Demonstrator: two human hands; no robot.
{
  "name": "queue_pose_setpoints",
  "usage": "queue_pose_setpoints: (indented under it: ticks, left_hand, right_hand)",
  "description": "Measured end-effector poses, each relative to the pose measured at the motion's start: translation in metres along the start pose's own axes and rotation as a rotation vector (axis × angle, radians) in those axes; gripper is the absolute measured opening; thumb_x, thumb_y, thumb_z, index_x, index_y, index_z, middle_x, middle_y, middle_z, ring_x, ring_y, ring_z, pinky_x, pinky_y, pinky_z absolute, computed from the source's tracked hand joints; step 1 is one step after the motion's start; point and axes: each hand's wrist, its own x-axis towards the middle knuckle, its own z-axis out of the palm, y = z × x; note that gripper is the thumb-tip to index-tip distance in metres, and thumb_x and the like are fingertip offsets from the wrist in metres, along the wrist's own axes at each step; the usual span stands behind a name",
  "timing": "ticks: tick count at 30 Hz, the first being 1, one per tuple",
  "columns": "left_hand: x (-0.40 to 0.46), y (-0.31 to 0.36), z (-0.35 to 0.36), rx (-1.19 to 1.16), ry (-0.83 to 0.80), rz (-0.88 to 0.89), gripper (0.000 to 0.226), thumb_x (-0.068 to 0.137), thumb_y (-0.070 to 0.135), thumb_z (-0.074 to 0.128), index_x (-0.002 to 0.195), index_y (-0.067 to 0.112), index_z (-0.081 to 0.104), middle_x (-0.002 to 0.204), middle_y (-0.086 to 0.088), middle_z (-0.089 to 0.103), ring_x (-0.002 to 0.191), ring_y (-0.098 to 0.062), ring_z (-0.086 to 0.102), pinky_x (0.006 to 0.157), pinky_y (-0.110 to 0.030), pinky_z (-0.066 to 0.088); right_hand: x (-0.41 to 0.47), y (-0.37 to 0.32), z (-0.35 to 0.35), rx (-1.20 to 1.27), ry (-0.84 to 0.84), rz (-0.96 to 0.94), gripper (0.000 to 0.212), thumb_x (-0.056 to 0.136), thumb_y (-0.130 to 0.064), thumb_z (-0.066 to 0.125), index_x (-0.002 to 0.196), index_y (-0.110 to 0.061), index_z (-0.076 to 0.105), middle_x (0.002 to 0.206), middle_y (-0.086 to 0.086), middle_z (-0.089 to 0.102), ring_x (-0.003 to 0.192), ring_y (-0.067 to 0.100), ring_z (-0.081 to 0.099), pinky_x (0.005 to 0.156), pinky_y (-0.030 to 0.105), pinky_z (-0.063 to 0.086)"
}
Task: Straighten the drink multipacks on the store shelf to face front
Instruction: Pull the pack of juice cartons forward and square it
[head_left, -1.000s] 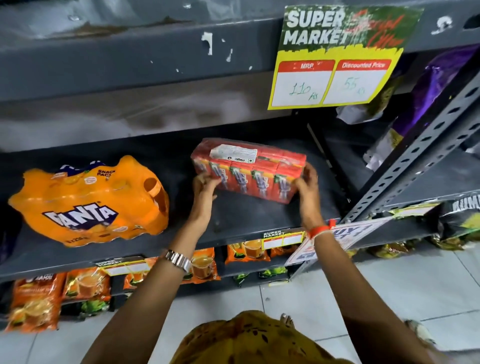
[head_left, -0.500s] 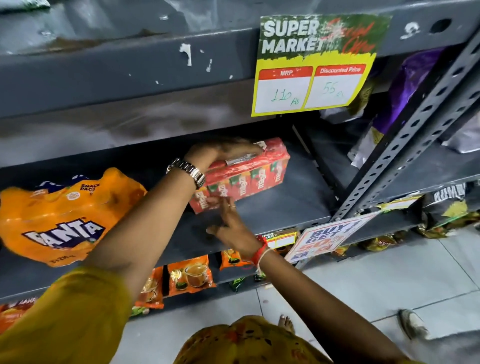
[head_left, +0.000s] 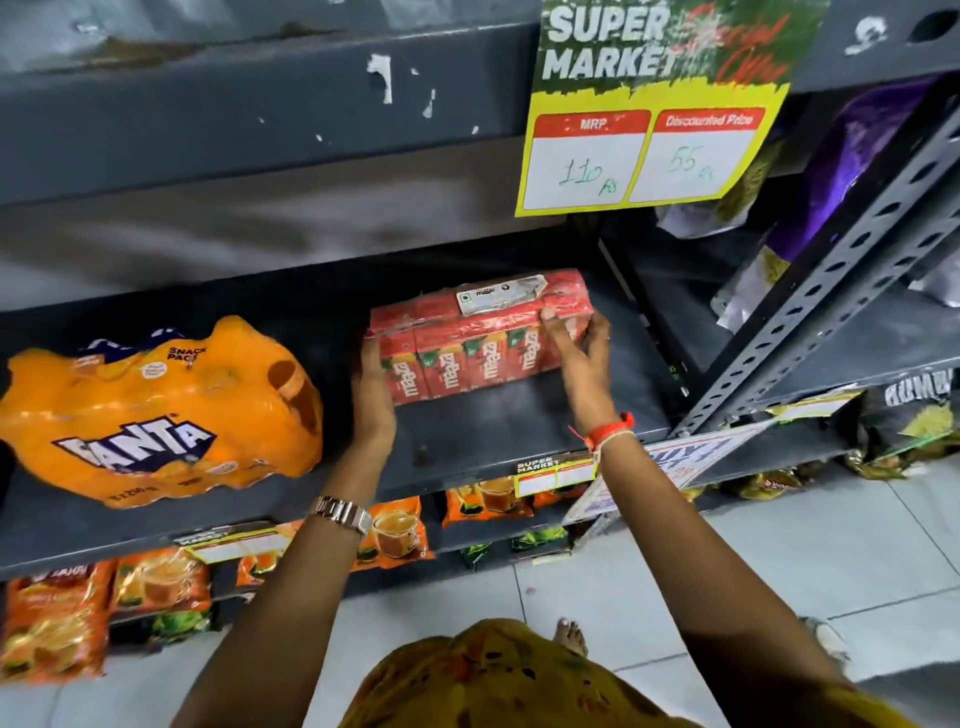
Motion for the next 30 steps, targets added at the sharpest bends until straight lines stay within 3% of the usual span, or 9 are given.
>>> queue_pose_setpoints:
  ticks: [3,6,9,11,14,16,21,26,30]
  left_hand:
    - [0.002,-0.003,0.003,-0.002,-0.031,-0.062,0.033,0.095,0.046,0.035,0.081,0.031,0.061,0.081,0.009,0.067,0.066,0.001,0.066,0.07,-0.024,0.047]
    - [-0.004,-0.012,-0.003,0.048,-0.098,-0.047,0.031,0.095,0.046,0.033,0.086,0.032,0.06,0.086,0.009,0.067,0.074,0.0,0.066,0.075,-0.026,0.047]
    - [-0.018,-0.022,-0.002,0.034,-0.122,-0.037,0.034,0.095,0.045,0.033,0.099,0.025,0.059,0.09,0.007,0.068,0.079,-0.003,0.067,0.072,-0.024,0.048]
    - [-0.026,-0.025,0.003,0.025,-0.134,-0.051,0.038,0.094,0.047,0.033,0.105,0.02,0.058,0.094,0.002,0.068,0.085,-0.012,0.066,0.075,-0.027,0.049]
    - [-0.036,-0.027,0.011,0.019,-0.168,-0.072,0.042,0.092,0.049,0.032,0.108,0.02,0.058,0.1,-0.002,0.068,0.091,-0.015,0.065,0.078,-0.029,0.048]
    - [-0.043,-0.026,0.019,0.032,-0.206,-0.077,0.056,0.087,0.054,0.033,0.118,0.013,0.055,0.107,-0.006,0.066,0.097,-0.019,0.064,0.08,-0.029,0.047]
    - [-0.057,-0.024,0.029,0.038,-0.255,-0.068,0.067,0.081,0.06,0.036,0.129,0.015,0.046,0.105,0.004,0.067,0.092,-0.006,0.067,0.081,-0.023,0.048]
    - [-0.063,-0.023,0.027,0.029,-0.261,-0.092,0.071,0.079,0.063,0.036,0.133,0.017,0.043,0.111,0.002,0.065,0.107,-0.014,0.062,0.105,-0.041,0.041]
    - [-0.07,-0.026,0.024,0.025,-0.258,-0.105,0.069,0.079,0.064,0.035,0.135,0.023,0.04,0.13,-0.005,0.058,0.12,-0.02,0.055,0.111,-0.048,0.035]
  right_hand:
    - [0.001,0.003,-0.001,0.047,0.018,0.008,0.06,0.079,-0.033,0.07,0.132,-0.019,0.045,0.114,-0.015,0.056,0.093,-0.015,0.054,0.076,0.003,0.042]
    - [-0.007,0.001,-0.006,0.09,0.064,0.017,0.057,0.081,-0.028,0.069,0.132,-0.017,0.045,0.115,-0.012,0.057,0.095,-0.007,0.057,0.079,0.005,0.04]
    - [-0.022,0.004,-0.016,0.112,0.118,-0.003,0.049,0.081,-0.031,0.069,0.126,-0.021,0.05,0.109,-0.018,0.061,0.093,-0.01,0.057,0.084,0.012,0.041]
    - [-0.034,0.007,-0.026,0.137,0.178,-0.013,0.052,0.079,-0.035,0.07,0.126,-0.023,0.051,0.103,-0.024,0.061,0.09,-0.014,0.057,0.081,0.01,0.042]
    - [-0.044,0.006,-0.039,0.161,0.255,-0.038,0.049,0.08,-0.031,0.071,0.124,-0.016,0.055,0.106,-0.011,0.066,0.09,-0.005,0.064,0.079,0.012,0.049]
    - [-0.046,0.003,-0.047,0.168,0.287,-0.044,0.048,0.081,-0.027,0.07,0.125,-0.014,0.054,0.102,-0.013,0.065,0.084,-0.012,0.064,0.071,0.006,0.049]
    - [-0.048,-0.001,-0.058,0.21,0.315,-0.048,0.047,0.085,-0.023,0.067,0.127,-0.011,0.051,0.107,-0.01,0.063,0.085,-0.011,0.063,0.07,0.007,0.05]
    - [-0.056,-0.003,-0.058,0.194,0.305,-0.075,0.03,0.085,-0.028,0.066,0.111,-0.031,0.053,0.105,-0.021,0.061,0.087,-0.017,0.062,0.071,0.004,0.048]
    - [-0.057,-0.002,-0.061,0.217,0.289,-0.075,0.038,0.085,-0.028,0.065,0.12,-0.022,0.052,0.108,-0.017,0.062,0.087,-0.015,0.063,0.07,0.004,0.048]
